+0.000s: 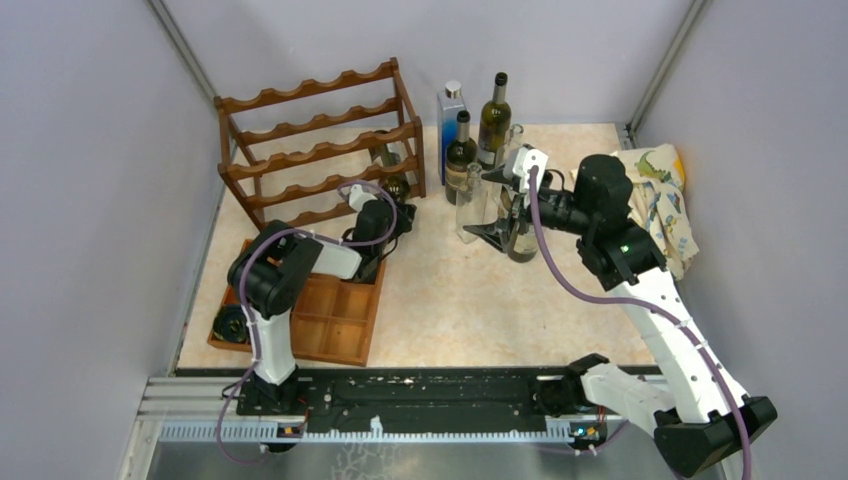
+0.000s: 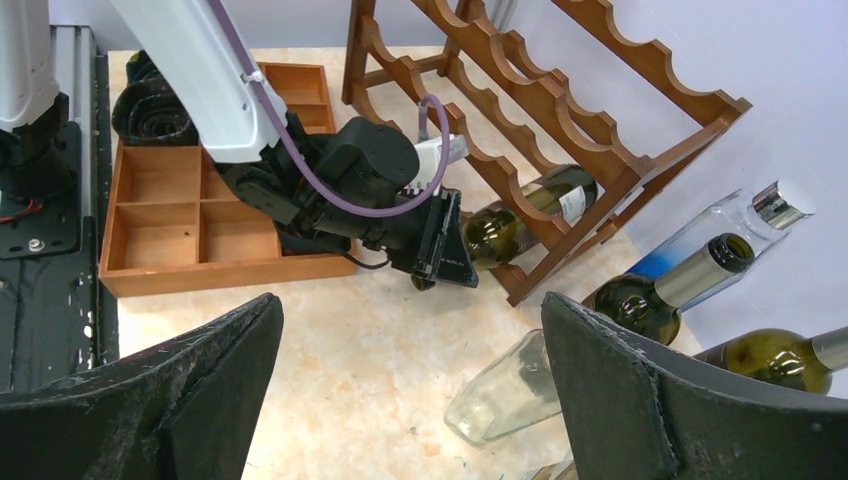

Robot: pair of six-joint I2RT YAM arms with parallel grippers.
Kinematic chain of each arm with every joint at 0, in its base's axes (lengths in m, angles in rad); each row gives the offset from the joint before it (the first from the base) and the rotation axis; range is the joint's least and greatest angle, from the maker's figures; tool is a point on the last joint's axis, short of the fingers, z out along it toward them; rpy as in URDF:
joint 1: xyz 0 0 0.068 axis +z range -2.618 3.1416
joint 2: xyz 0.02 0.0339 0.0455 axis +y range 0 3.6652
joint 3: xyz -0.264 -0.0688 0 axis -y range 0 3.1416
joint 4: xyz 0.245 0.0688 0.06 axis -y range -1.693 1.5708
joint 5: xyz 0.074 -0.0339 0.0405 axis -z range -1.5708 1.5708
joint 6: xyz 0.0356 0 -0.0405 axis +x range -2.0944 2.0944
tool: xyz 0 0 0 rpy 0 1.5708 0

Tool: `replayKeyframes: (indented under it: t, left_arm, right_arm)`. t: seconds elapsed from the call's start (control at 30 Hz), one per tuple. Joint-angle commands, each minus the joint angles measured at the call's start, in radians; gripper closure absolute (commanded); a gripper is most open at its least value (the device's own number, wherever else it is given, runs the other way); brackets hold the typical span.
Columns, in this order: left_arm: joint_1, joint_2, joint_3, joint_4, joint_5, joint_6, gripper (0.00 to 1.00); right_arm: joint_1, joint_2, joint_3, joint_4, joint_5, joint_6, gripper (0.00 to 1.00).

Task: Put the wine bottle on the wine rack
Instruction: Place the wine bottle in the wine rack.

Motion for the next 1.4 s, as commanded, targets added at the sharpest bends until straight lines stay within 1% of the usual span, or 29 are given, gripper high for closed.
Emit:
replayKeyframes:
  t: [0.0,0.33,0.6,1.13,1.3,1.37]
  left_arm:
    - [-0.001,0.003,0.08,0.141,-0.064,0.048,1.0]
    - [0.014,0.031,0.157,0.064,-0.075,0.089,1.0]
    - [0.038,0.05,0.197,-0.001,-0.064,0.08,1.0]
    - [0.079,0.109,0.297,-0.028,-0.007,0.107,1.0]
    - [0.087,0.125,0.329,-0.075,0.007,0.096,1.0]
    - [0.091,0.129,0.335,-0.087,0.004,0.088,0.98]
  right_arm:
    - [-0.012,-0.018,0.002,0.034,-0.022,-0.002,0.02]
    - [-0.015,-0.032,-0.004,0.034,-0.023,0.004,0.02]
    - [-0.017,-0.041,-0.008,0.035,-0.022,0.008,0.02]
    - [-0.019,-0.058,-0.022,0.031,-0.021,0.011,0.02]
    - [-0.02,-0.06,-0.024,0.037,-0.021,0.017,0.02]
    - [-0.022,-0.06,-0.024,0.036,-0.021,0.017,0.02]
